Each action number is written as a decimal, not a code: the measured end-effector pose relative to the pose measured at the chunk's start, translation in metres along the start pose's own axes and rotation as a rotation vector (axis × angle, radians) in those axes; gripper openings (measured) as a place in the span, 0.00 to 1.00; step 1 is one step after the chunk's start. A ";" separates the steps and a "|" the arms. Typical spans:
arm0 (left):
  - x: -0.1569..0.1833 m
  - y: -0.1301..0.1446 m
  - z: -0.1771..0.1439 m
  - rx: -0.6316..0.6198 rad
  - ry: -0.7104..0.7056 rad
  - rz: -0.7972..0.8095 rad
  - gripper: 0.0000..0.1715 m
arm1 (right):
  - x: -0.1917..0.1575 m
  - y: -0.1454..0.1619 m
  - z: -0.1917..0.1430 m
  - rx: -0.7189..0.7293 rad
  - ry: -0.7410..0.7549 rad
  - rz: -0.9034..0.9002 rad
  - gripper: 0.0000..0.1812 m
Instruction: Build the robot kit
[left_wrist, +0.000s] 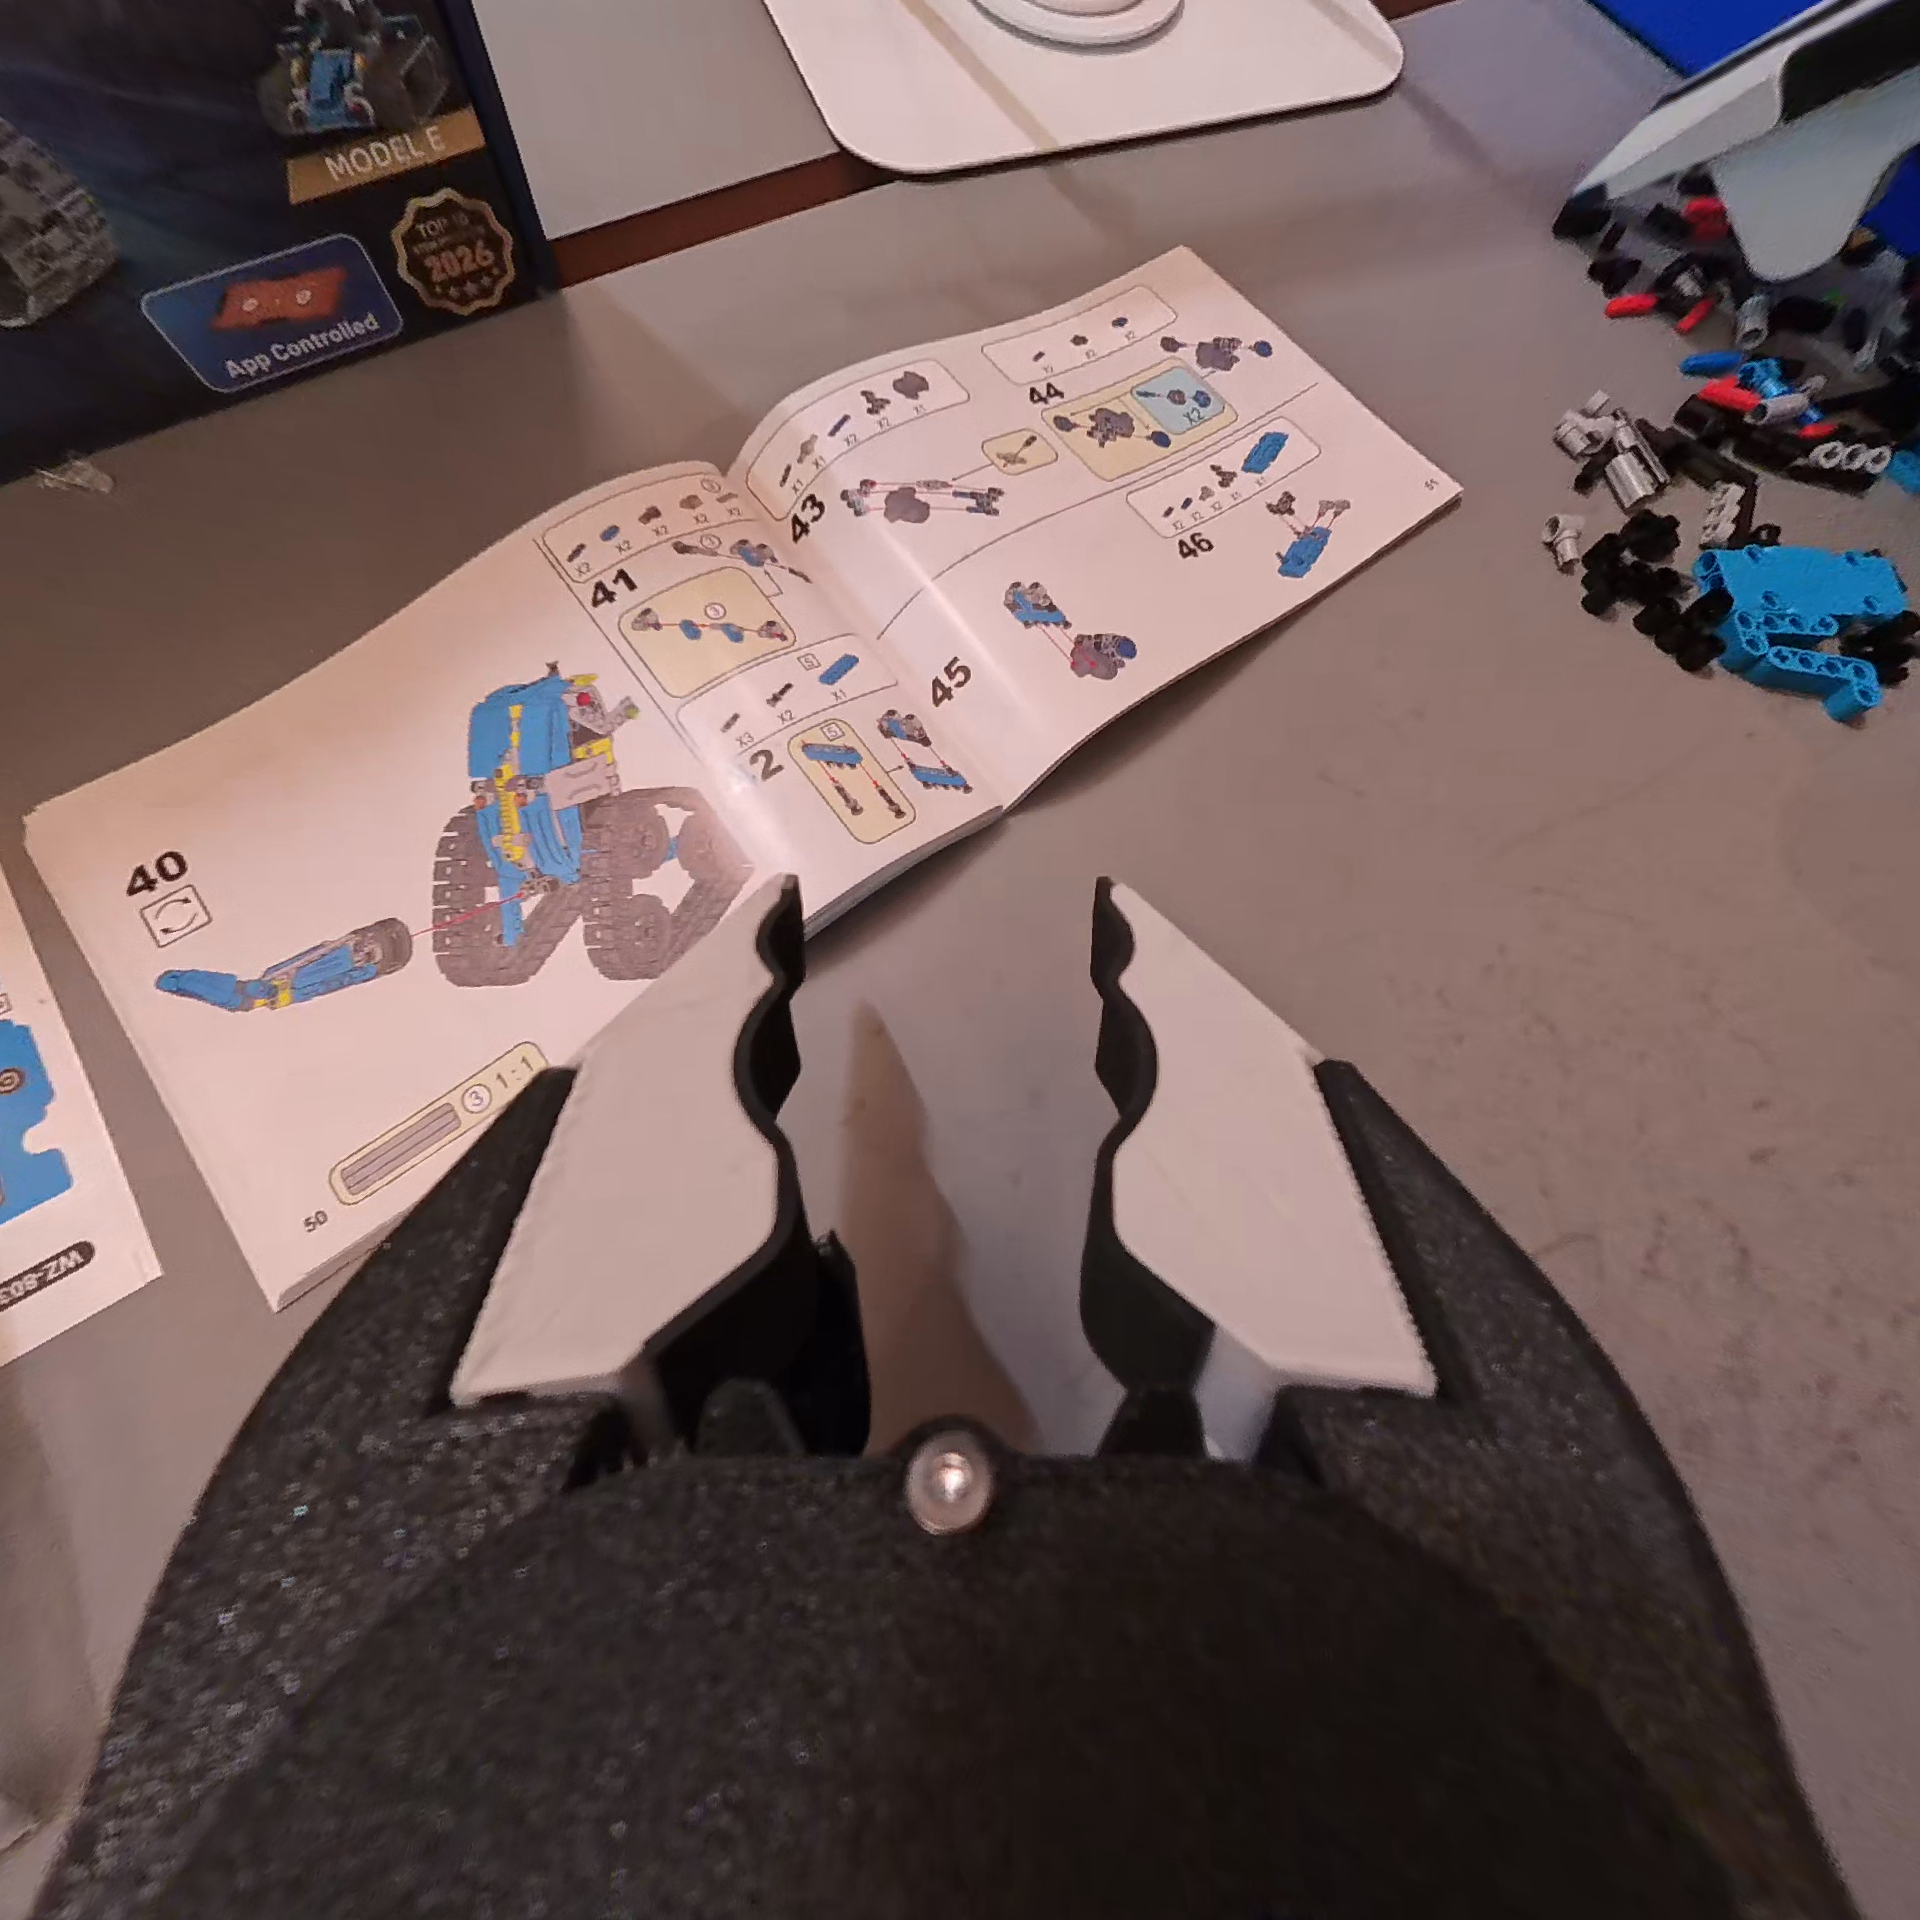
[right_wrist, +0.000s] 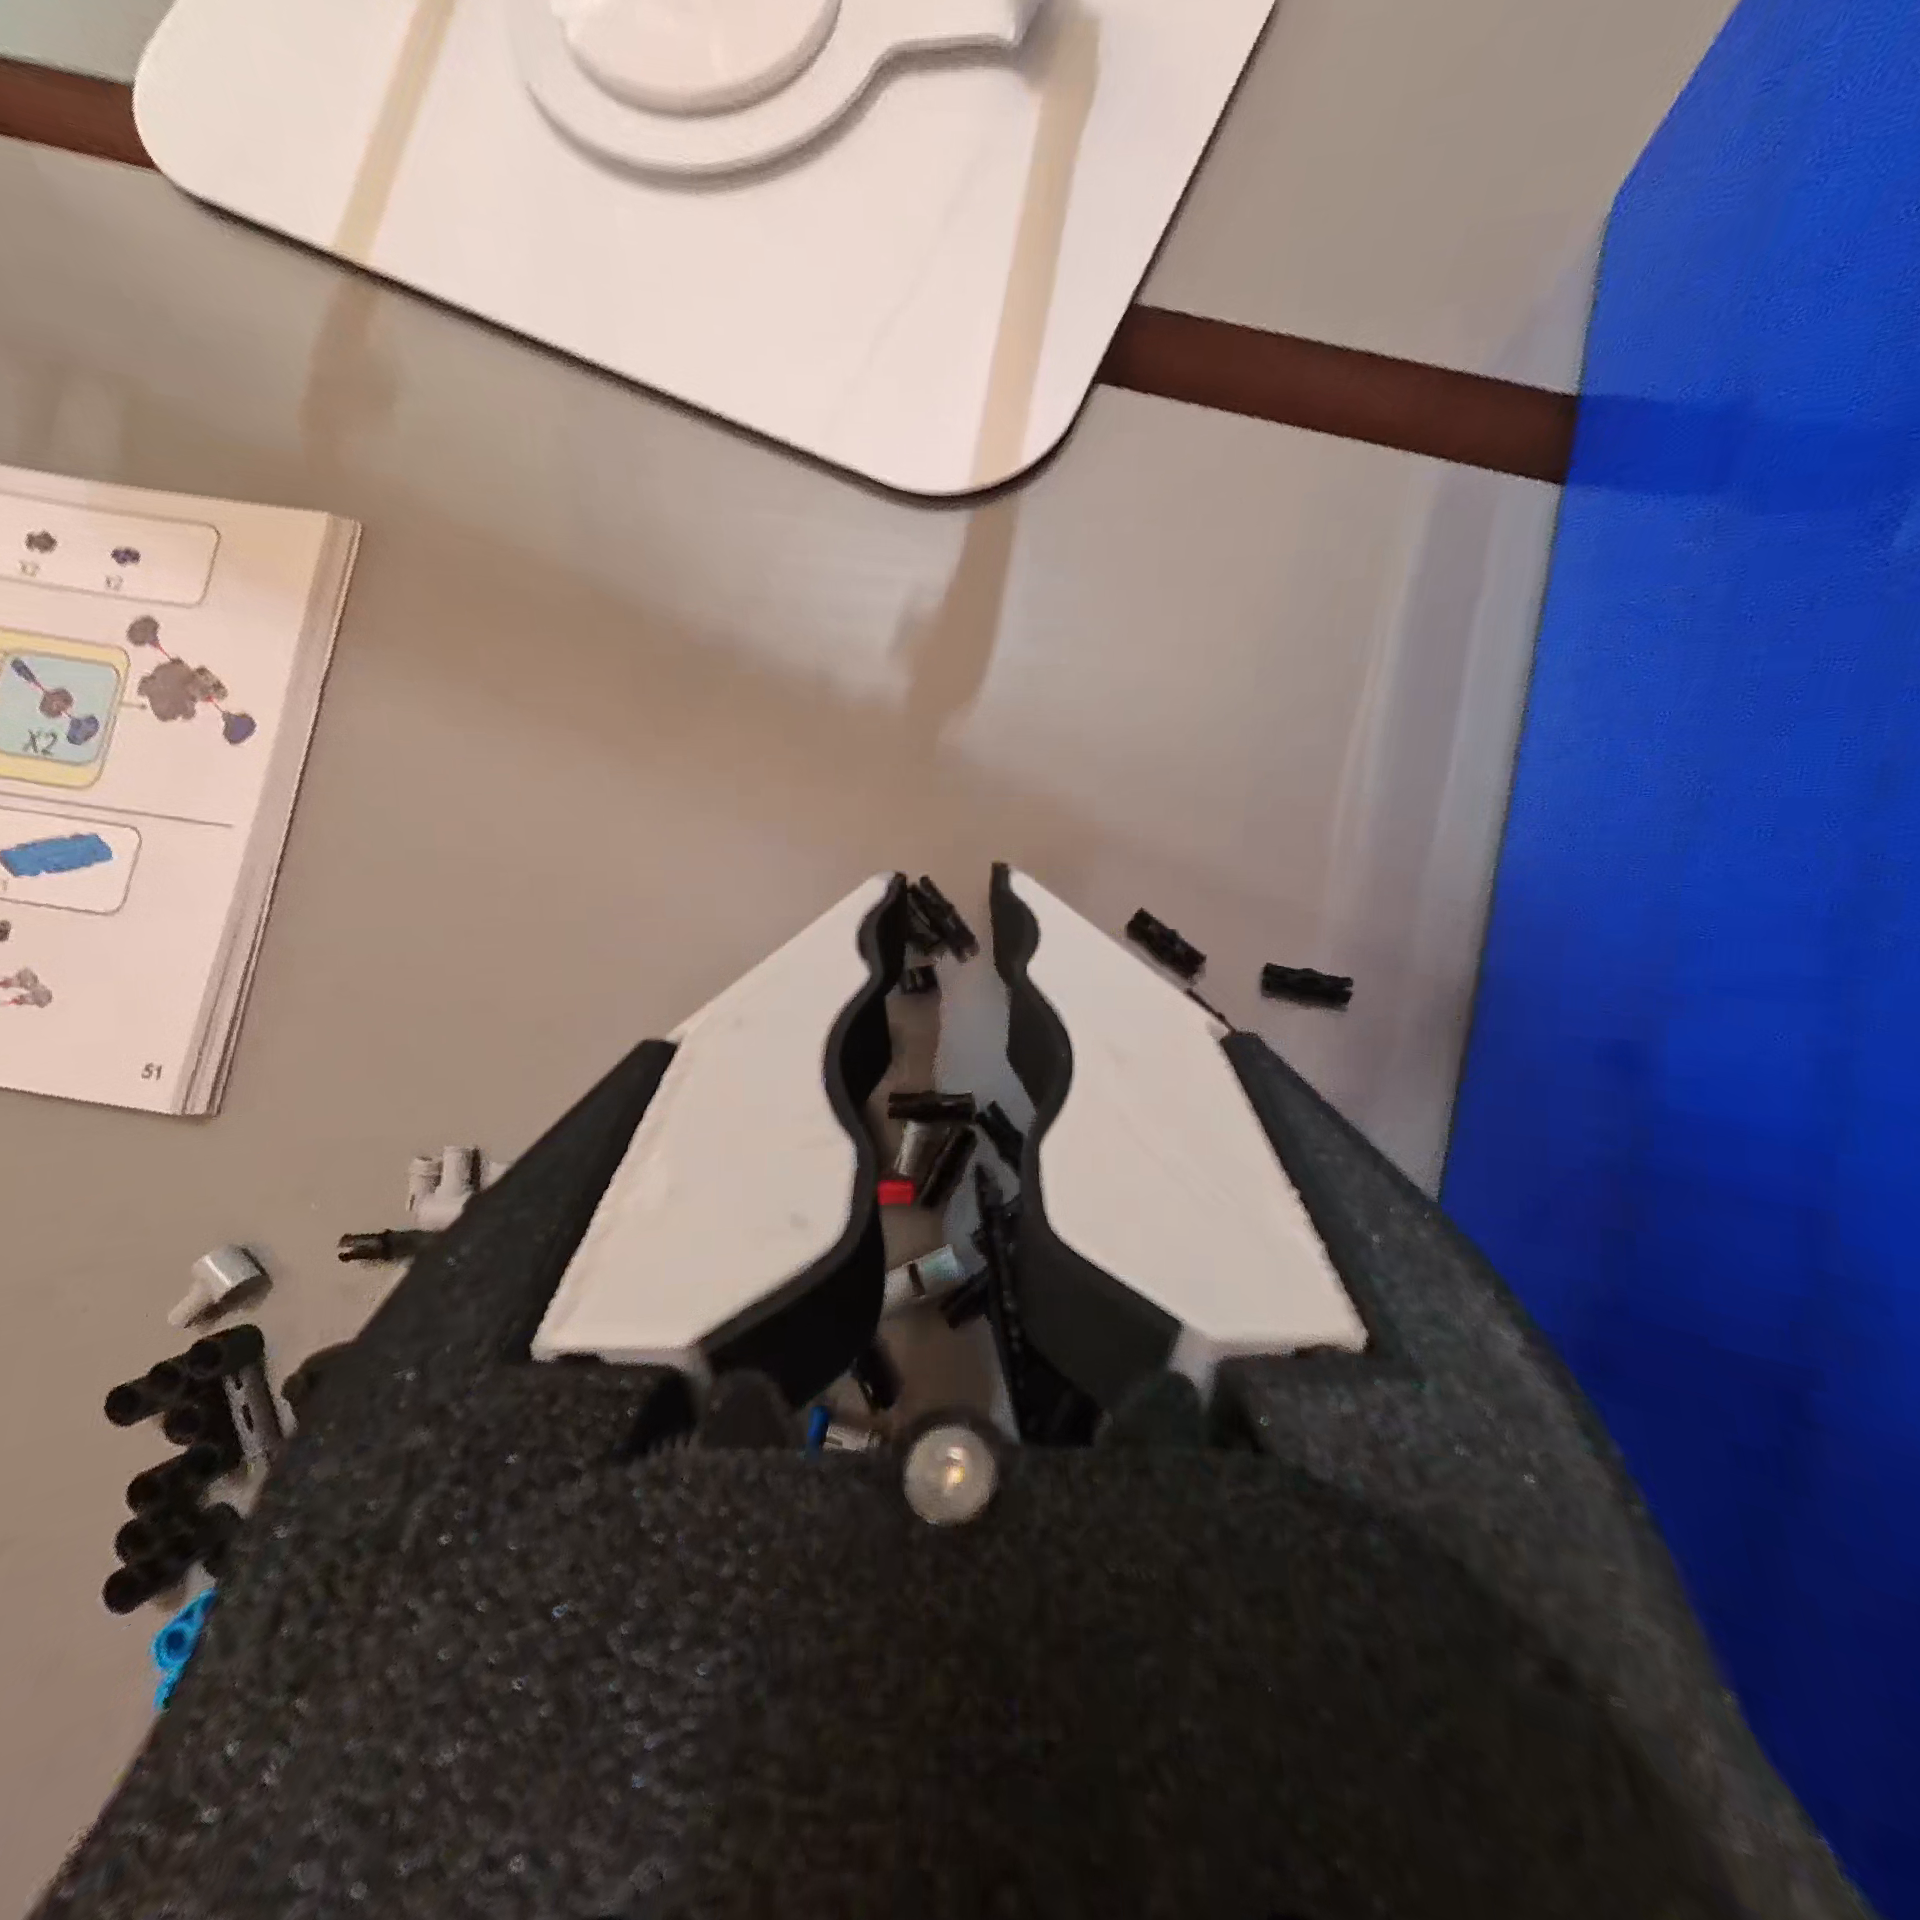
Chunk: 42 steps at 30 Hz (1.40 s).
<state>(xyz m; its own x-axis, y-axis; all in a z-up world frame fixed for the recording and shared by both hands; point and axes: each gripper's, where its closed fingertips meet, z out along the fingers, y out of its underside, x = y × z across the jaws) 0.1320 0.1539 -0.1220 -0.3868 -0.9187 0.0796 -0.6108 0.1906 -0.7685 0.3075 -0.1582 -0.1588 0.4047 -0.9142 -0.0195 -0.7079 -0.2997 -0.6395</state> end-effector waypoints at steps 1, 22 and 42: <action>0.000 -0.001 -0.001 0.005 0.001 -0.003 0.32 | -0.001 0.000 0.000 0.001 -0.002 -0.007 0.09; 0.001 0.003 0.002 -0.020 -0.002 0.014 0.32 | -0.002 0.007 0.001 -0.006 -0.056 0.001 0.06; -0.004 -0.003 -0.003 0.010 -0.009 -0.011 0.32 | 0.011 -0.009 -0.001 0.050 0.065 0.045 0.18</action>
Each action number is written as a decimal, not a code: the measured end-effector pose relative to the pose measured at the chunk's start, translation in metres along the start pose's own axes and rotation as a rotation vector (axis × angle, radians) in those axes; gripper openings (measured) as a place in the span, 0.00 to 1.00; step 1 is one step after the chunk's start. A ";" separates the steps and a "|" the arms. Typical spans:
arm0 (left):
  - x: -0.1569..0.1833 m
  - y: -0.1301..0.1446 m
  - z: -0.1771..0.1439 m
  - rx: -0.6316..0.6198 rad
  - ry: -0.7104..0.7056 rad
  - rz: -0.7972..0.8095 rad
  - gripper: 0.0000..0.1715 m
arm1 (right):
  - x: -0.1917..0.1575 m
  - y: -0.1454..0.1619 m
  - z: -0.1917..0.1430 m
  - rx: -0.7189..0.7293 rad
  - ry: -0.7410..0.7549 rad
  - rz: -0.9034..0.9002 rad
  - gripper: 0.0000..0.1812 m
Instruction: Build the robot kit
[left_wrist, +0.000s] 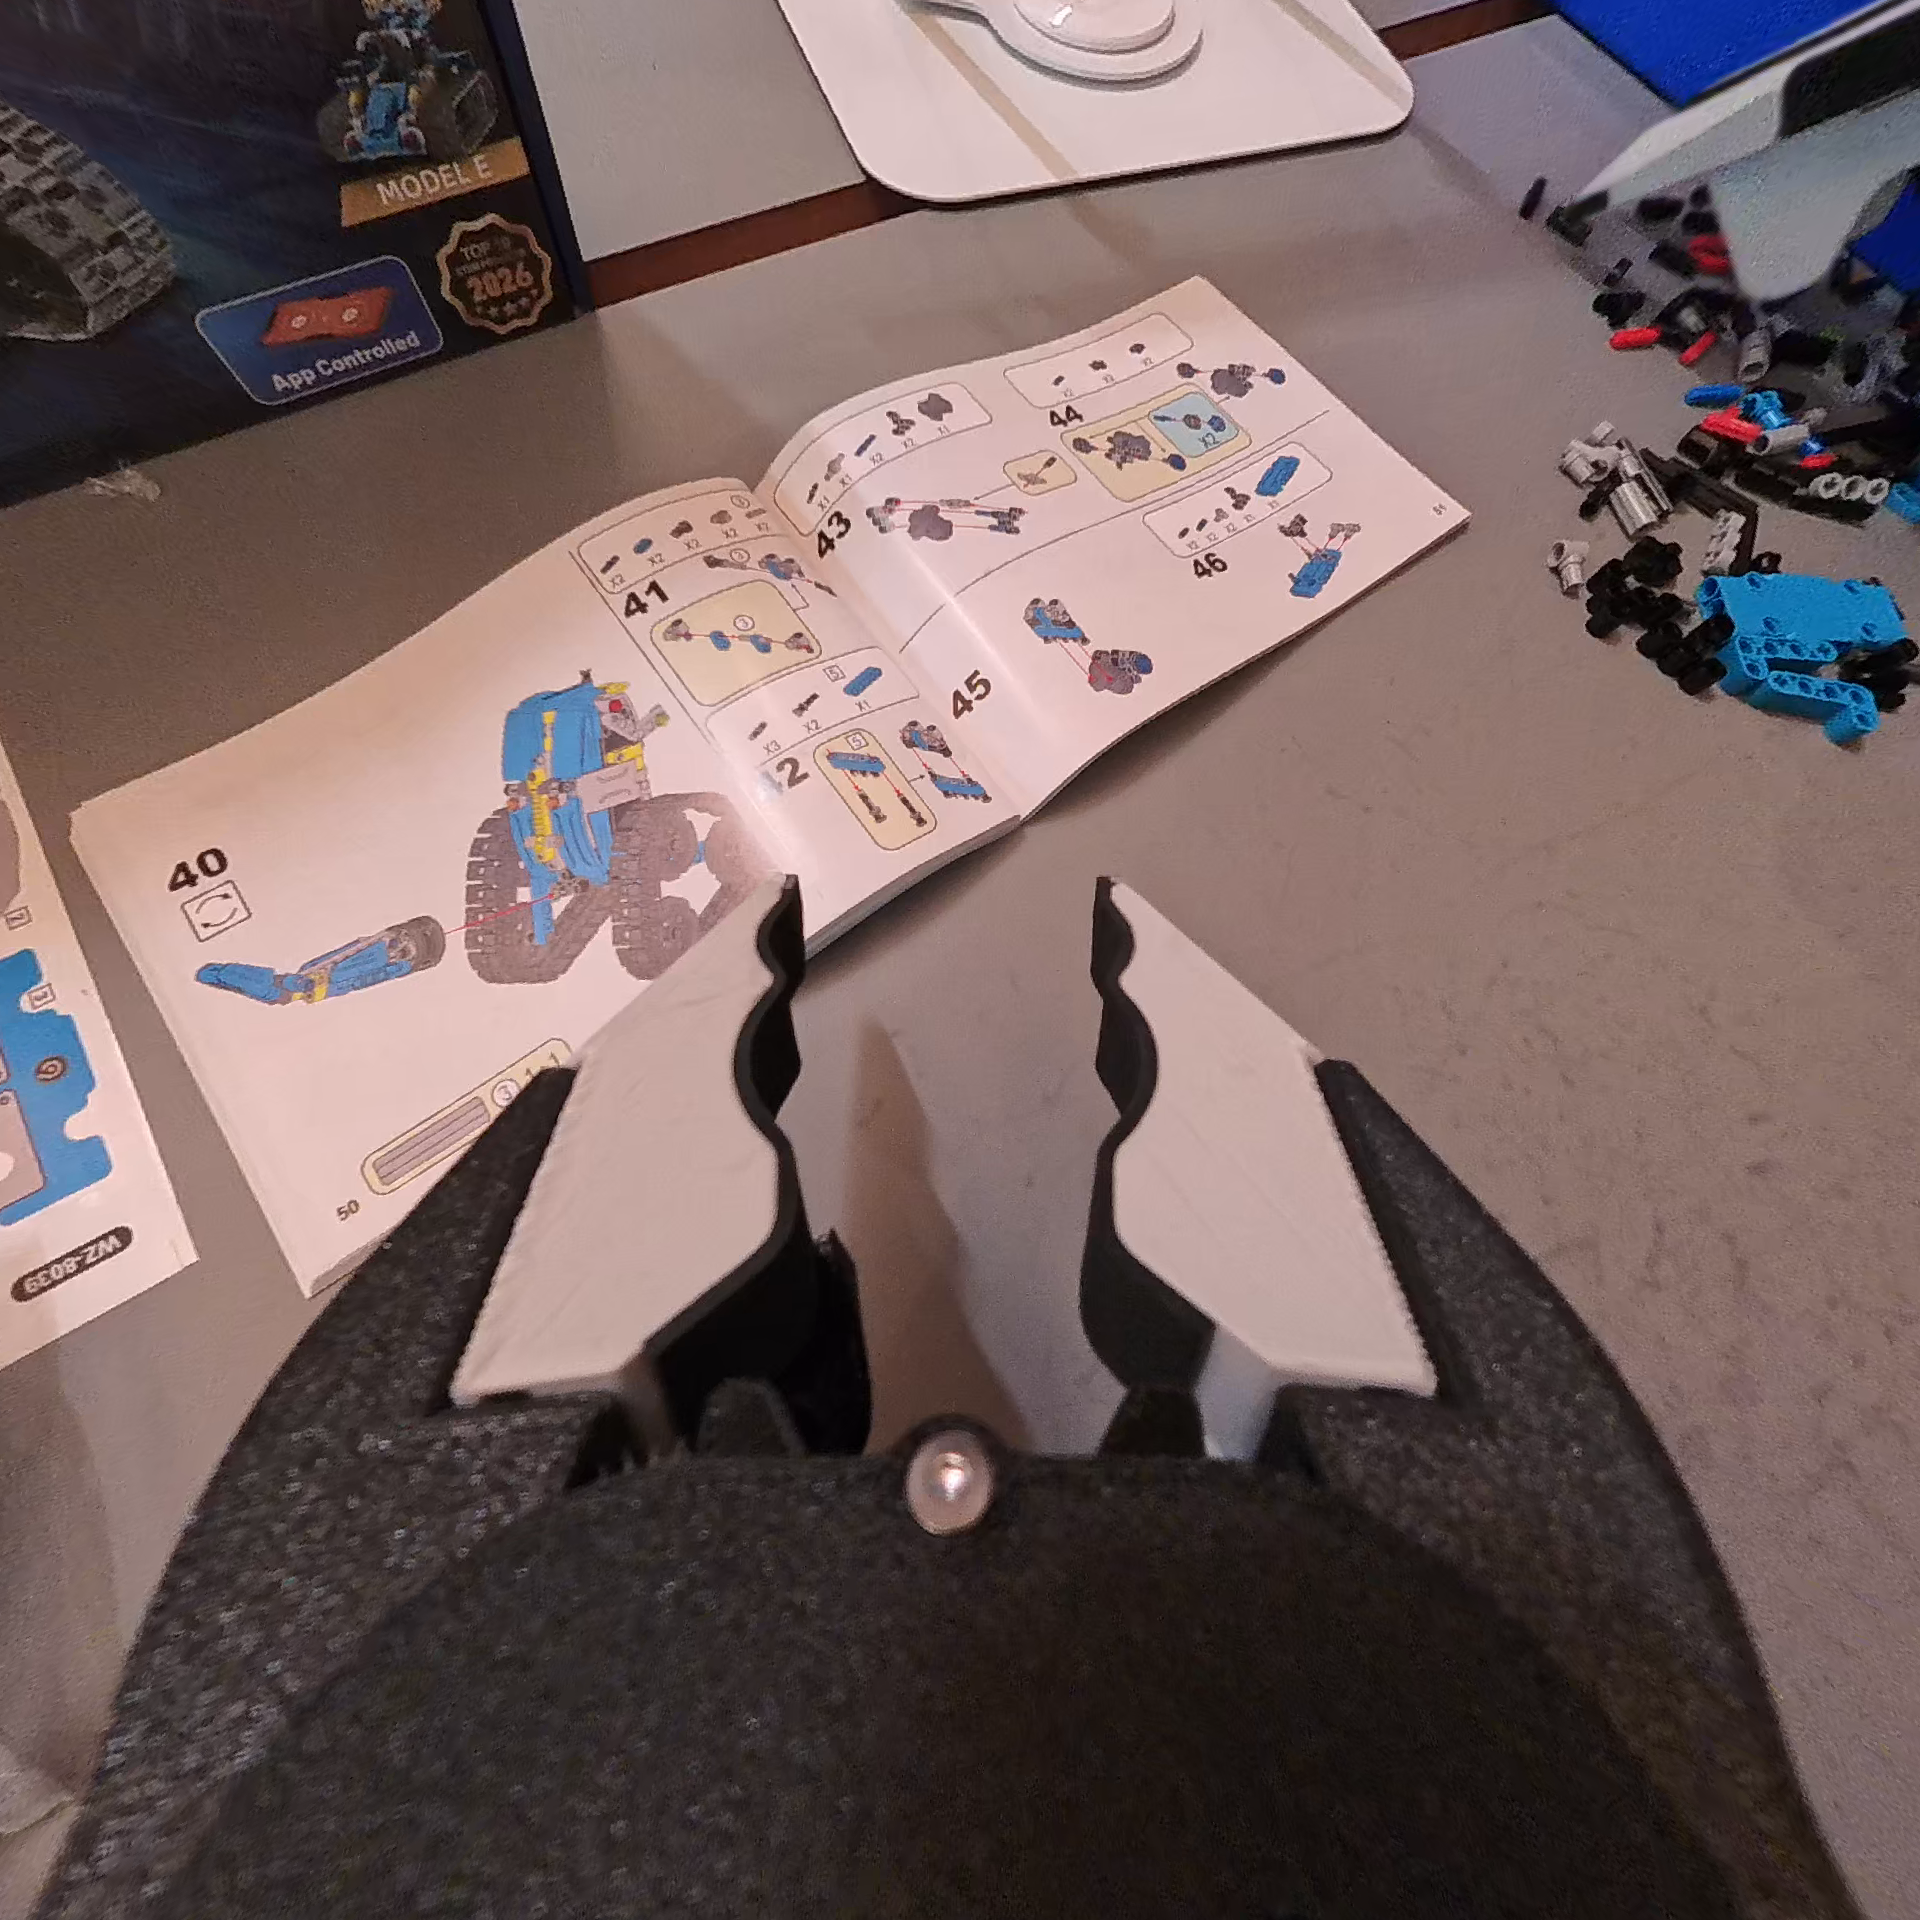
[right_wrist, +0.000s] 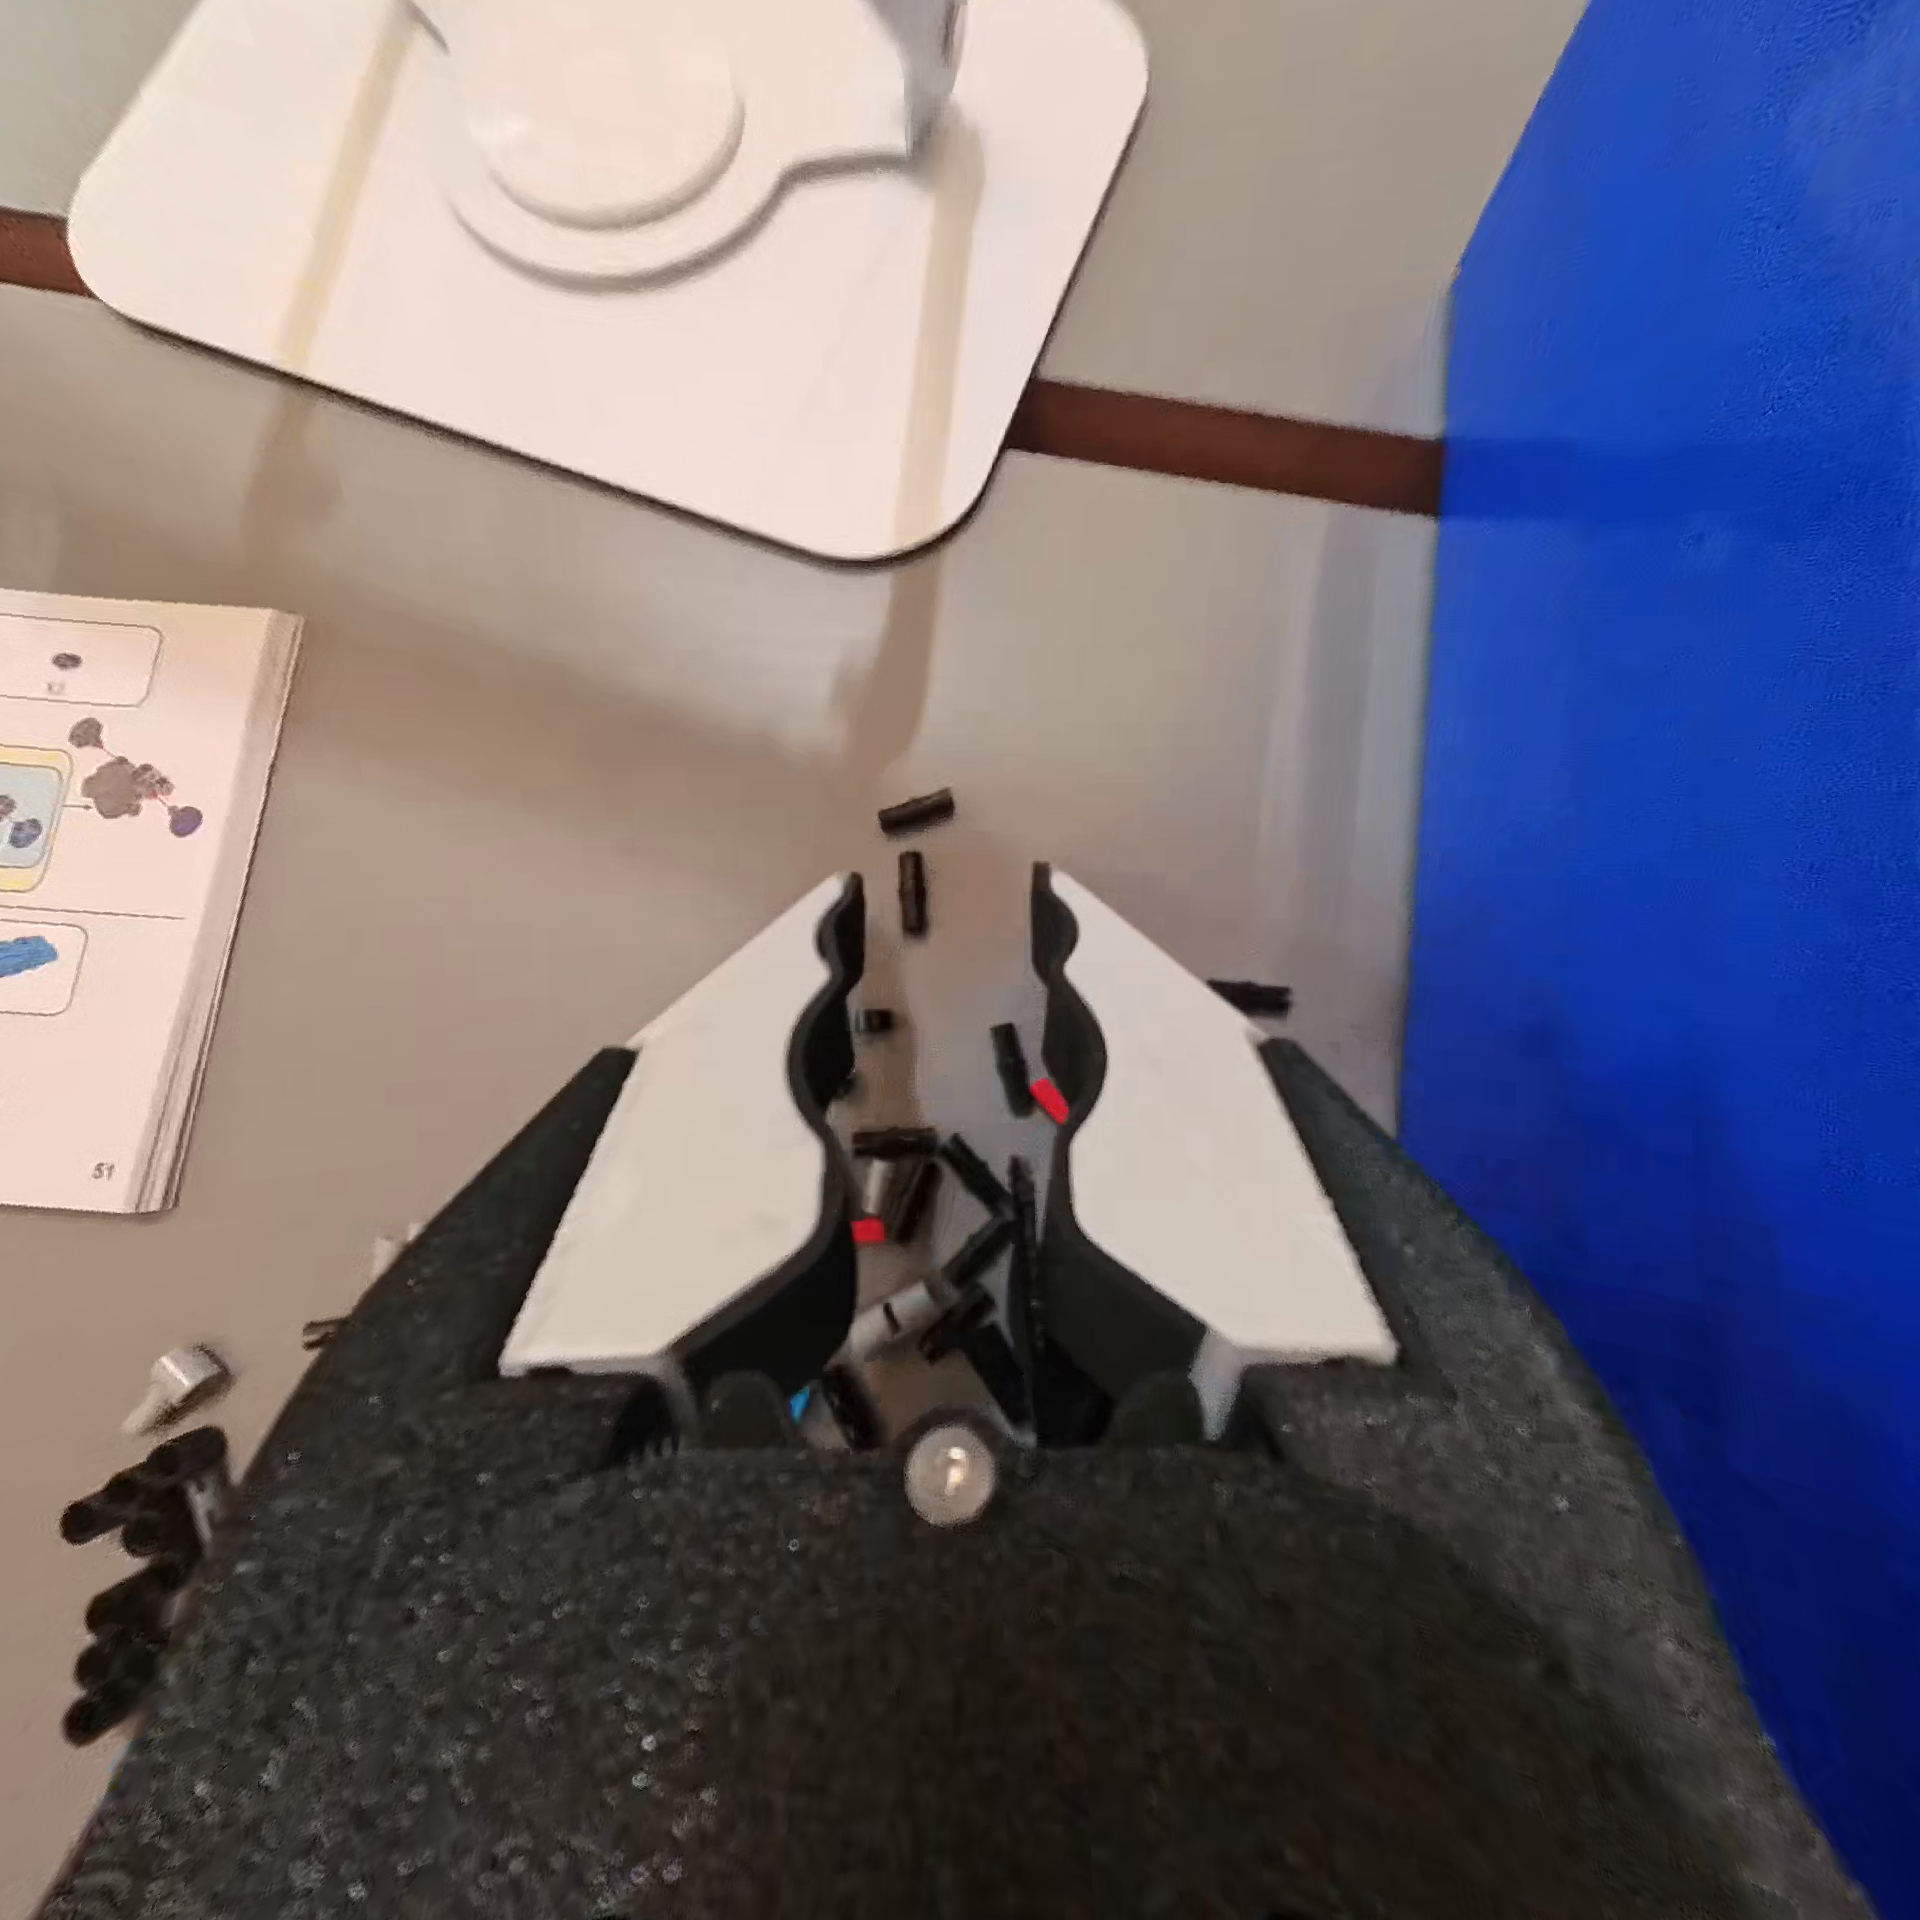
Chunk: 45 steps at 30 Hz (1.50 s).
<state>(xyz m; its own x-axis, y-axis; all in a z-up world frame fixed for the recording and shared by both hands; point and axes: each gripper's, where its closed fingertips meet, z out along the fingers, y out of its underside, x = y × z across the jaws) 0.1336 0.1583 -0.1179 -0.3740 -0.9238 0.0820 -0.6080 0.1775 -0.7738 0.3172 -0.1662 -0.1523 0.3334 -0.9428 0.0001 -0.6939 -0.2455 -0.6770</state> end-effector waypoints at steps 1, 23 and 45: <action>0.000 0.000 0.000 0.000 0.000 0.000 0.32 | -0.002 0.003 0.003 -0.012 -0.009 0.005 0.18; -0.005 0.000 -0.001 -0.001 -0.011 -0.007 0.32 | -0.029 -0.022 -0.008 0.117 0.024 -0.164 0.09; -0.004 0.002 0.001 -0.018 -0.018 0.009 0.32 | -0.057 -0.008 0.001 0.019 -0.205 -0.105 0.02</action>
<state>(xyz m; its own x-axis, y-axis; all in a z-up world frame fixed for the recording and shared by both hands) 0.1345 0.1622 -0.1209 -0.3669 -0.9280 0.0641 -0.6173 0.1914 -0.7631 0.3046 -0.1099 -0.1476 0.5271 -0.8463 -0.0771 -0.6370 -0.3334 -0.6951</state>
